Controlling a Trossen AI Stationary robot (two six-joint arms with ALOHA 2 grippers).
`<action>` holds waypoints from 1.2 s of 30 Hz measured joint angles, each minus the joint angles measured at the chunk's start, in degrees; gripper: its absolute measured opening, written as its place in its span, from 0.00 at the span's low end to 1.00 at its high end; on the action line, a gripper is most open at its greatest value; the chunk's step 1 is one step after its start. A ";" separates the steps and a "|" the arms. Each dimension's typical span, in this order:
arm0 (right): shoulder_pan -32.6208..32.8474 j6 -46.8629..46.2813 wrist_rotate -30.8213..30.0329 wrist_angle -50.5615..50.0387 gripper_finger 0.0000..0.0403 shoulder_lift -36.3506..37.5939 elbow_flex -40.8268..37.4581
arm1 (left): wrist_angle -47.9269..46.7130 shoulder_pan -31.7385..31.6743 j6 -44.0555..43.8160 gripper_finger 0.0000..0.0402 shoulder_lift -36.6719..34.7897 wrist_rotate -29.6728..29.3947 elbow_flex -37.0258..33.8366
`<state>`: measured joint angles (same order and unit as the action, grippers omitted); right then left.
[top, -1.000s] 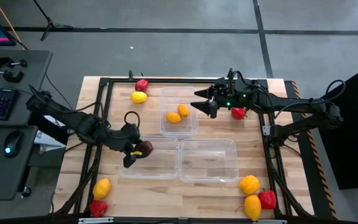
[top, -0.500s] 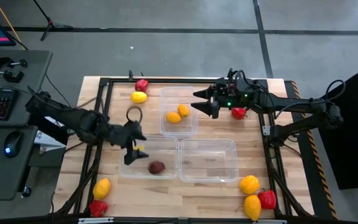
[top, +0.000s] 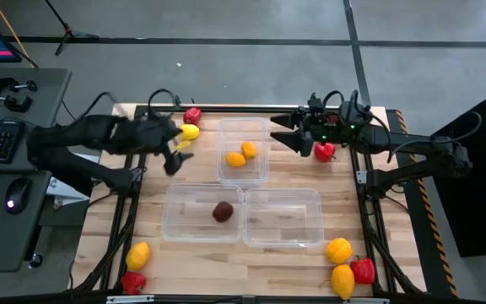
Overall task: Sort produce into baskets
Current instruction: Put the yellow lemon into the top center transparent bin
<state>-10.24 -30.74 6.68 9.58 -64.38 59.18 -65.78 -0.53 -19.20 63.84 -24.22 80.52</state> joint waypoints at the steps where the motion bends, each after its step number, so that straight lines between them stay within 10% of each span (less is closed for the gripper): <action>1: 0.00 0.02 0.00 -0.31 0.97 0.00 0.00 | -3.10 -3.76 0.38 0.97 1.24 -0.16 -0.01; 13: 0.15 -0.28 -0.04 -1.39 0.97 -0.02 0.00 | 2.06 -38.44 23.16 0.97 23.59 9.41 -0.05; 22: 0.17 -2.19 -0.04 -3.60 0.97 -0.02 0.00 | 0.99 -42.84 29.24 0.97 38.54 11.57 -0.08; 36: 3.31 -2.36 -3.45 -4.45 0.97 -0.04 0.00 | 3.73 -43.48 31.78 0.97 41.15 15.15 -5.97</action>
<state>-6.93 -33.10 3.22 5.13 -64.42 59.18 -62.05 -44.01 12.58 104.99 -9.07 74.55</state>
